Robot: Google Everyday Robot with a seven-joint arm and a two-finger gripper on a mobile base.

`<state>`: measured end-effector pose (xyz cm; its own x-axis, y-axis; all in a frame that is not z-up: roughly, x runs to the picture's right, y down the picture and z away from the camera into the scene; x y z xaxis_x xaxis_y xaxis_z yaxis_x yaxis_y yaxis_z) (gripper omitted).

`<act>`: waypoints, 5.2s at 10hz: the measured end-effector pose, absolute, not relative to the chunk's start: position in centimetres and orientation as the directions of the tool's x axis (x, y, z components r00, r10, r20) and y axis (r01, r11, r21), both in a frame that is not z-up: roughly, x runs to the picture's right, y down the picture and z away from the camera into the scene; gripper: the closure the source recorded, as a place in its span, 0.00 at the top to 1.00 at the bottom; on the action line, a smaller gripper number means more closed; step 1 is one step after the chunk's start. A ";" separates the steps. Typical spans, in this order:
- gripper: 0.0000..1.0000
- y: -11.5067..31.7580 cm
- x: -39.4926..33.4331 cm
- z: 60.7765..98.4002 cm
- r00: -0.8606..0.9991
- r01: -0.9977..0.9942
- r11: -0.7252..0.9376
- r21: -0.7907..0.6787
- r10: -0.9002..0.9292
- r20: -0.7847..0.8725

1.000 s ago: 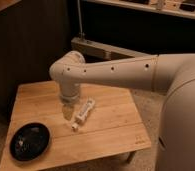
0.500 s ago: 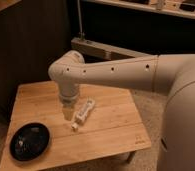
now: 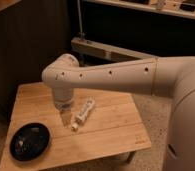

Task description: Place the bottle in the ceramic bowl

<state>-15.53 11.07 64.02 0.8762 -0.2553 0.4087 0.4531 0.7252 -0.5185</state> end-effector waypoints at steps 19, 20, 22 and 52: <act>0.65 8.6 -7.6 74.5 0.433 0.810 0.585 0.038 -0.640 0.635; 0.65 8.6 -7.3 74.7 0.426 0.811 0.583 0.048 -0.645 0.634; 0.65 8.4 -7.5 74.9 0.427 0.815 0.578 0.044 -0.649 0.630; 0.00 5.1 -22.0 73.7 -0.035 0.625 0.542 0.561 -0.699 0.715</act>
